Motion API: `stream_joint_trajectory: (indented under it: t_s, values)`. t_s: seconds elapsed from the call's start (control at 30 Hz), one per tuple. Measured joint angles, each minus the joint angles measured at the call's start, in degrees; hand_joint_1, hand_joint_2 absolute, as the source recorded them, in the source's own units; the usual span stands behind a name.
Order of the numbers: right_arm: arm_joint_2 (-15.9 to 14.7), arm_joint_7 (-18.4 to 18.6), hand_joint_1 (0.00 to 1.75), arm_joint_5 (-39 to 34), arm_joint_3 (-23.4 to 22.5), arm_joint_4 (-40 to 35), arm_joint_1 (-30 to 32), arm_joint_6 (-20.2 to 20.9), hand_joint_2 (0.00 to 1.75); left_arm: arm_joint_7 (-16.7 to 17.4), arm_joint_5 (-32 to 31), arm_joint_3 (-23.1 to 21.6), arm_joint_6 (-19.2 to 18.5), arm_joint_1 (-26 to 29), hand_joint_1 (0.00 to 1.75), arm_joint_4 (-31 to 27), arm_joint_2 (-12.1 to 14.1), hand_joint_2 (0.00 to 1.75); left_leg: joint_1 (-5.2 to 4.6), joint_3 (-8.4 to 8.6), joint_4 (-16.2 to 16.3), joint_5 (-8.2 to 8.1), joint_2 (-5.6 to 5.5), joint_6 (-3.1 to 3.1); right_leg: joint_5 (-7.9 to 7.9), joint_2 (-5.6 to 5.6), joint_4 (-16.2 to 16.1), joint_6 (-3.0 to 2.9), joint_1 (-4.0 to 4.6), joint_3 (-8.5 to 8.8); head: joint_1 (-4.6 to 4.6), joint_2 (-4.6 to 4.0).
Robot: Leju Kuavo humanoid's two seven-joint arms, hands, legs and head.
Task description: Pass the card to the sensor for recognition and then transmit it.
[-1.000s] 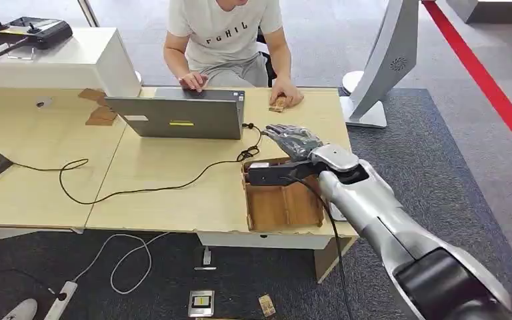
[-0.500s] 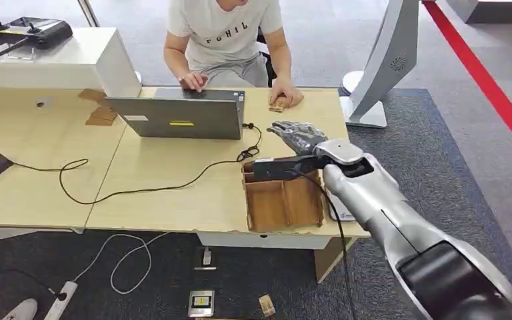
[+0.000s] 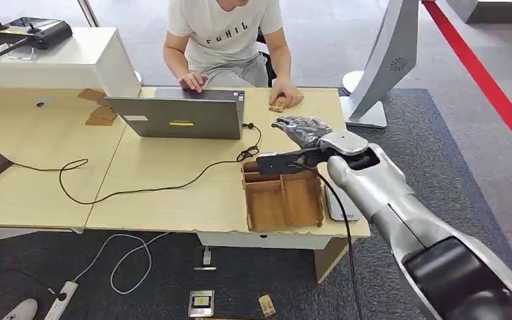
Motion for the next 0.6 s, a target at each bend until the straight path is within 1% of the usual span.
stream_joint_trajectory:
  t_s: [0.1, 0.5, 0.6]
  values:
    - [-0.17, 0.04, 0.0, 0.02, 0.0, -0.7, -0.03, 0.33, 1.75, 0.02, 0.02, 0.0, 0.13, 0.0, 0.0, 0.0, 0.0, 1.75, 0.0, 0.0, 0.0, 0.0, 0.0, 0.0, 0.0, 0.0, 0.0, 0.0, 0.0, 0.0, 0.0, 0.0]
    - [-1.42, 0.79, 0.0, -0.44, 0.02, -4.5, 0.46, 4.42, 1.75, -0.26, 0.0, 0.0, -0.28, -0.09, 0.0, 0.0, 0.37, 1.75, 0.0, 0.0, 0.0, 0.0, 0.0, 0.0, 0.0, 0.0, 0.0, 0.0, 0.0, 0.0, -0.02, 0.0]
    - [-1.79, 0.92, 0.0, -0.66, 0.02, -5.12, 0.62, 4.7, 1.75, -0.3, -0.02, 0.0, -0.37, -0.1, 0.0, 0.0, 0.52, 1.75, 0.0, 0.01, 0.0, 0.0, 0.01, 0.0, 0.0, 0.0, 0.0, 0.0, 0.0, 0.0, -0.02, 0.0]
